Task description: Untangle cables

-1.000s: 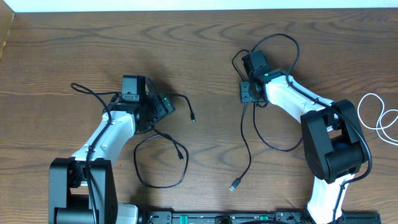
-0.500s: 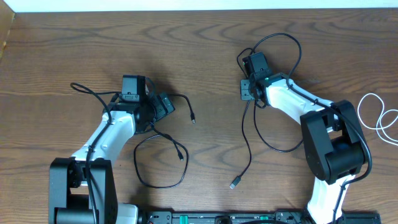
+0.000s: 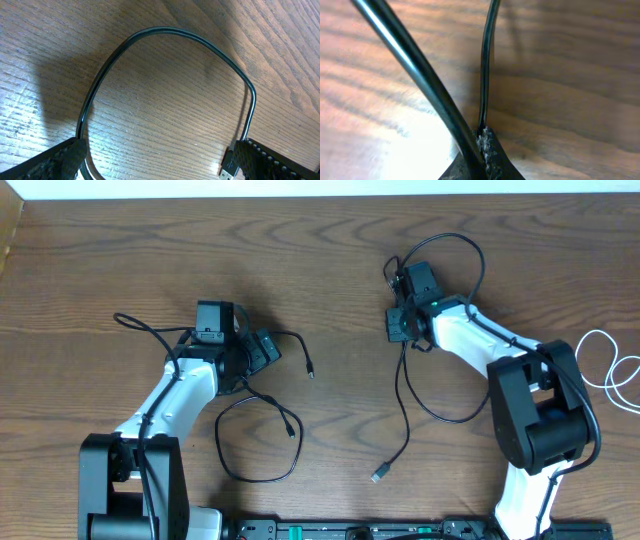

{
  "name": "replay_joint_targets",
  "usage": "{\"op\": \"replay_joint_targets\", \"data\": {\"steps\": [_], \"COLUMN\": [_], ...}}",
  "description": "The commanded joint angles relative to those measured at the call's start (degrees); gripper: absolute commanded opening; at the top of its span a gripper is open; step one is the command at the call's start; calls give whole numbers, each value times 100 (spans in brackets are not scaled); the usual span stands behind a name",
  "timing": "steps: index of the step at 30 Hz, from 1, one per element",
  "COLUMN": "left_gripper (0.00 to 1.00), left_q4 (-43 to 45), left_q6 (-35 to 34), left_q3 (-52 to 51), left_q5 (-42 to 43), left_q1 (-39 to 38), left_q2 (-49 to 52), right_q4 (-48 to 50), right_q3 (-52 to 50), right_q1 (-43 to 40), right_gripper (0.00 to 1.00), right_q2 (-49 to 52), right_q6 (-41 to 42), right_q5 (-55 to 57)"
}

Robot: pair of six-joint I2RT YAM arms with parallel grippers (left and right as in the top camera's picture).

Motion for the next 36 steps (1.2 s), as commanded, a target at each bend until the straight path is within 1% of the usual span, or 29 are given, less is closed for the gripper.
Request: {"op": "replay_joint_targets", "data": {"steps": [1,9,10,15,25,36], "left_gripper": [99,99,99,99,99,99], "left_q4": [-17,-17,-17,-17,-17,-17], "left_q6": [52,52,52,52,52,52], "left_q3": [61,61,61,61,61,61], "left_q5": [-79,-79,-79,-79,-79,-79], "left_q1": [24,24,24,24,24,24], "left_q2": [-59,-59,-59,-59,-59,-59], "right_q4": [-424,-730,-848,-1147,-1523,-1600], "right_q3": [-339,-332,-332,-332,-332,-332], "right_q1": [-116,-573,-715,-1150,-1860,-1904], "right_gripper": [1,1,1,1,1,1], "right_q2": [518,192,131,9,-122,-192], "right_q6": [-555,-1222,-1521,-1939,-2065,-2070], "right_q5": [-1058,-3174,-3733,-4636,-5265,-5261]}}
